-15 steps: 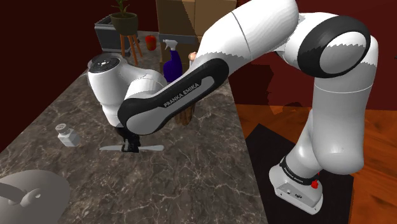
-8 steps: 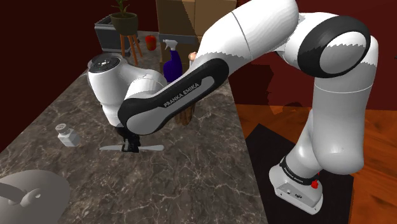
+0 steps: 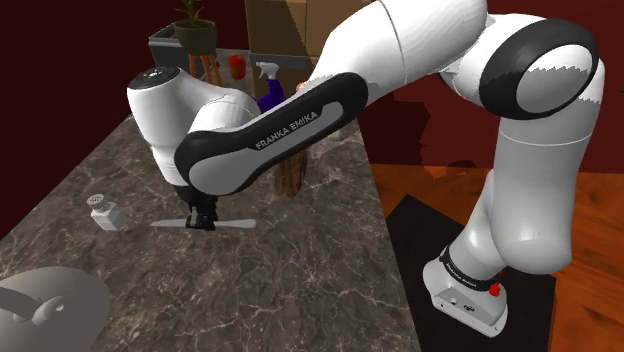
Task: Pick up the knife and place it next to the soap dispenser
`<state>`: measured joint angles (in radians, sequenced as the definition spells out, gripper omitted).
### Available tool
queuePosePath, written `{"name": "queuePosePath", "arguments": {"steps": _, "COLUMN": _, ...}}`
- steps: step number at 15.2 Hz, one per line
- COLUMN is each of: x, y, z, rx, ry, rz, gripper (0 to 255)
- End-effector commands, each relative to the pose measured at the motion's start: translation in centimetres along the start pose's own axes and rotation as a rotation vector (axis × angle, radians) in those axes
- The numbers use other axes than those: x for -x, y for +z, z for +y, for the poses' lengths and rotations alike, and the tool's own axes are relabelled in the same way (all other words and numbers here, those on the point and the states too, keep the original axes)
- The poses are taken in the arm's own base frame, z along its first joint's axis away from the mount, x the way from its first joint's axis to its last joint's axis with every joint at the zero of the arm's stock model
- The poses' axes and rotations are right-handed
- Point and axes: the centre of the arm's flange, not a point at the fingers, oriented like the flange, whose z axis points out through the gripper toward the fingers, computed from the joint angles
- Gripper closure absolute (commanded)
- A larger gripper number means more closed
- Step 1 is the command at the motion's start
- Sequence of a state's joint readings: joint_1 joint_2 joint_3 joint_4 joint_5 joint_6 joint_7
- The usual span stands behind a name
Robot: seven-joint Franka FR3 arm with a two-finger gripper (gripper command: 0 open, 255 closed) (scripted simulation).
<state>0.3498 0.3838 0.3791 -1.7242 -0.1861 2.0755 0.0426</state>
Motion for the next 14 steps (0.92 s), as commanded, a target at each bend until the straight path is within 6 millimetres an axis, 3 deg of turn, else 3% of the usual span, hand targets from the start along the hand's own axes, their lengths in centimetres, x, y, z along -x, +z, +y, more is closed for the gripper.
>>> {"name": "queuePosePath", "arguments": {"steps": 1, "x": 0.1, "y": -1.1, "z": 0.1, "rx": 0.0, "ry": 0.0, "rz": 0.0, "gripper": 255}}
{"name": "queuePosePath", "arguments": {"steps": 14, "x": 0.1, "y": -7.9, "z": 0.3, "rx": 0.0, "ry": 0.0, "rz": 0.0, "gripper": 255}}
